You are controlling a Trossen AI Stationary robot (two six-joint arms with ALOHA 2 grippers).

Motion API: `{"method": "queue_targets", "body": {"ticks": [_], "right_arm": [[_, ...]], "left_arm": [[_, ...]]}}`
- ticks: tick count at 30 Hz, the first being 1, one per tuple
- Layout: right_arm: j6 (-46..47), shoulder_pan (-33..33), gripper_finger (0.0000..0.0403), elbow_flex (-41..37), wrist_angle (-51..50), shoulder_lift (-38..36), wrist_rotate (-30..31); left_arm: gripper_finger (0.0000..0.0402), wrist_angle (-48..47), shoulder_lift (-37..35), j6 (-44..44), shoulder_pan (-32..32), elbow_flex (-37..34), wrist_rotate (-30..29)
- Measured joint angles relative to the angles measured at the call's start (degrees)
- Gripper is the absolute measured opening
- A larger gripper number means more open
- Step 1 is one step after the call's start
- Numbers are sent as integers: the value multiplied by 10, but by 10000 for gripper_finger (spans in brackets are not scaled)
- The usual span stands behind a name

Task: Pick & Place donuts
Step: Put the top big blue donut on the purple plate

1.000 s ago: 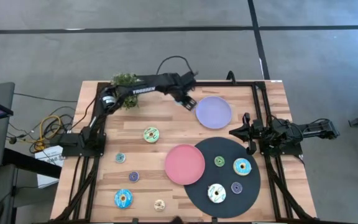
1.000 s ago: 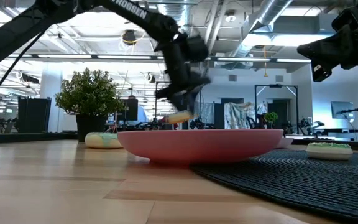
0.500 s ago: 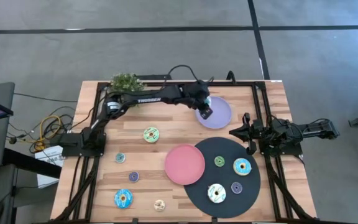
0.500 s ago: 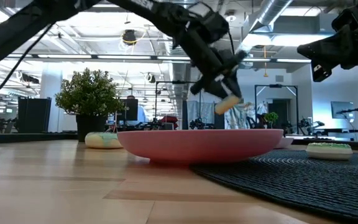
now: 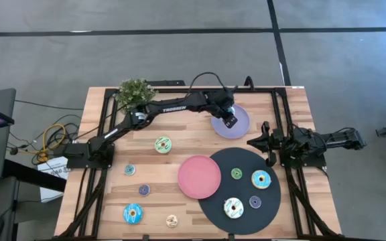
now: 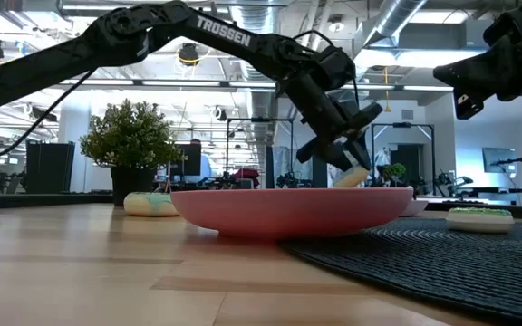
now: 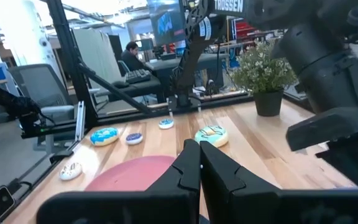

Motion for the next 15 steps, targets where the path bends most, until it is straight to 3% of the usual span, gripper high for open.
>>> {"method": "queue_targets", "body": {"ticks": [10,15], "right_arm": [[0,0,0,0,0,0,0],[0,0,0,0,0,0,0]], "left_arm": [[160,-3,0,35,4,-13,-14],[186,-37,0,40,9,-13,-19]]}}
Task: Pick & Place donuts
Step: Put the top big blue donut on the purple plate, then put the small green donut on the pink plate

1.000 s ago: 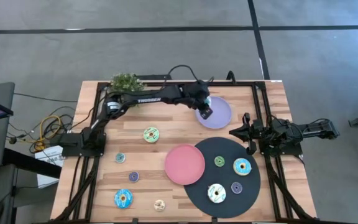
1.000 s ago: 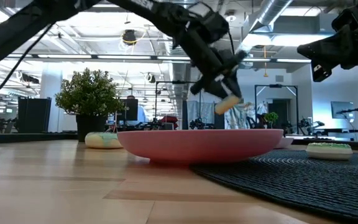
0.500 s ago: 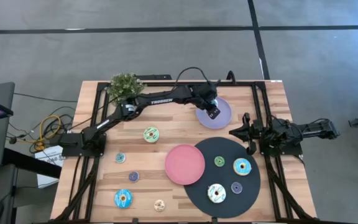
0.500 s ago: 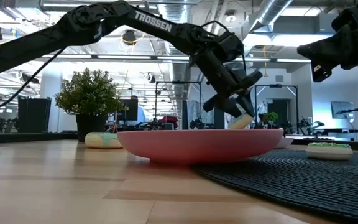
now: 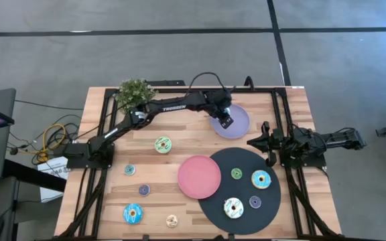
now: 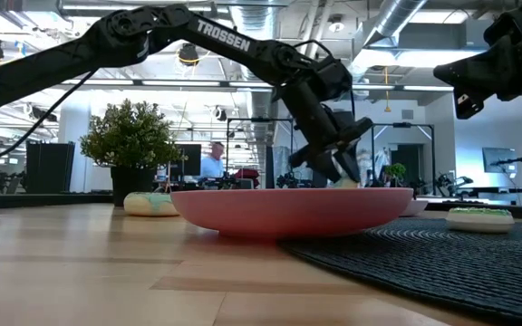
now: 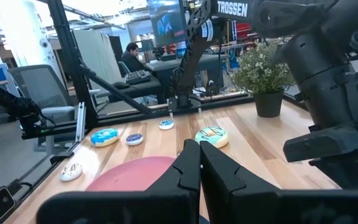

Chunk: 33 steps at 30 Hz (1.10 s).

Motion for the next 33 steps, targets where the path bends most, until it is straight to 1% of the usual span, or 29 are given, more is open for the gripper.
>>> {"method": "queue_targets", "body": {"ticks": [5,9,12,17,19,21,23,27,28,29,33], "right_arm": [[0,0,0,0,0,0,0],[0,0,0,0,0,0,0],[0,0,0,0,0,0,0],[0,0,0,0,0,0,0],[0,0,0,0,0,0,0],[0,0,0,0,0,0,0],[0,0,0,0,0,0,0],[0,0,0,0,0,0,0],[0,0,0,0,0,0,0],[0,0,0,0,0,0,0],[0,0,0,0,0,0,0]], "left_arm": [[225,-3,0,19,5,0,0],[245,-21,-1,24,9,11,0],[249,-16,-12,46,15,15,11],[237,-11,-54,87,30,17,71],[220,-17,-71,96,34,17,92],[188,-39,-89,106,36,17,96],[143,-62,-107,119,36,17,92],[28,-103,-141,132,29,17,102],[15,-111,-149,127,24,17,103],[13,-120,-158,121,18,17,105],[14,-157,-196,107,-25,17,105]]}}
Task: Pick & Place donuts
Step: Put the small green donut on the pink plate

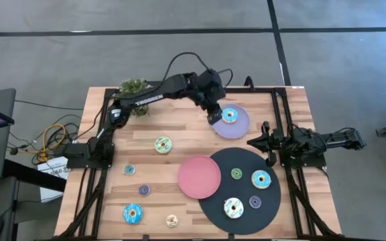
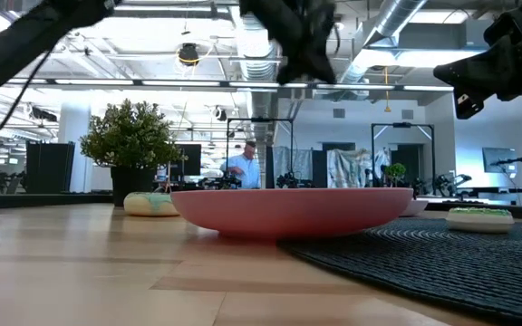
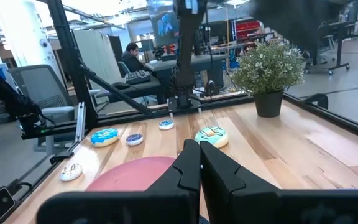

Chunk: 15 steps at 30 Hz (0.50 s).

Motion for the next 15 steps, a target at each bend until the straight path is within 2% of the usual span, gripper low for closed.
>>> {"method": "queue_targets", "body": {"ticks": [8,15], "right_arm": [[0,0,0,0,0,0,0],[1,0,0,0,2,0,0]], "left_arm": [[4,29,-46,-1,-103,1,21],[1,53,-40,34,-156,0,-47]]}}
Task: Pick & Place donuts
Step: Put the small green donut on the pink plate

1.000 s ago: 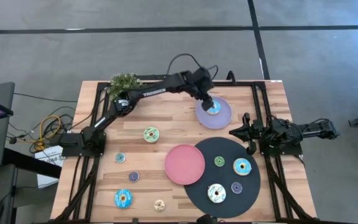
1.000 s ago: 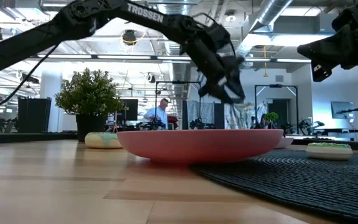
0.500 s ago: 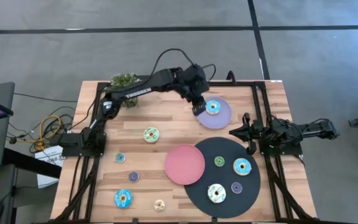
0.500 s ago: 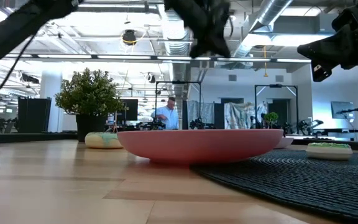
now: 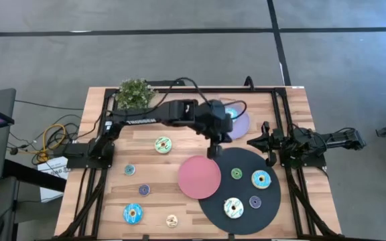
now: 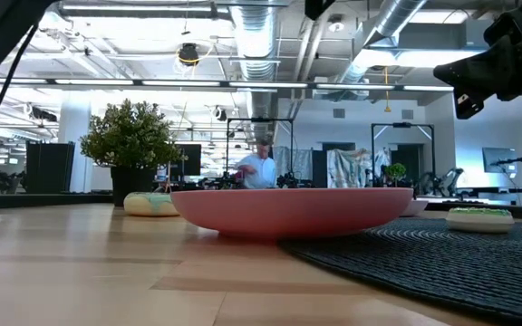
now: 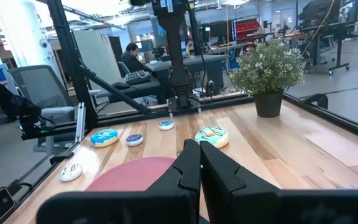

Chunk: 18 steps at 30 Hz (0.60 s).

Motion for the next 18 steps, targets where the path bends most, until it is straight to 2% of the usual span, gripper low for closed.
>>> {"method": "queue_targets", "body": {"ticks": [4,8,10,14,16,18], "right_arm": [[51,-2,0,-1,8,0,5],[168,-20,0,-2,30,0,8],[188,-26,0,-2,52,0,8],[188,-22,0,20,105,18,44],[186,-12,0,53,103,56,73],[184,2,0,98,101,108,97]], "left_arm": [[0,-9,-3,-57,-14,0,-36],[0,-10,-20,-20,-27,0,-56],[0,-14,-28,7,-28,0,-56],[0,-29,-36,34,-13,-29,25],[0,-27,-49,35,-5,-63,66],[0,-23,-76,35,0,-110,79]]}}
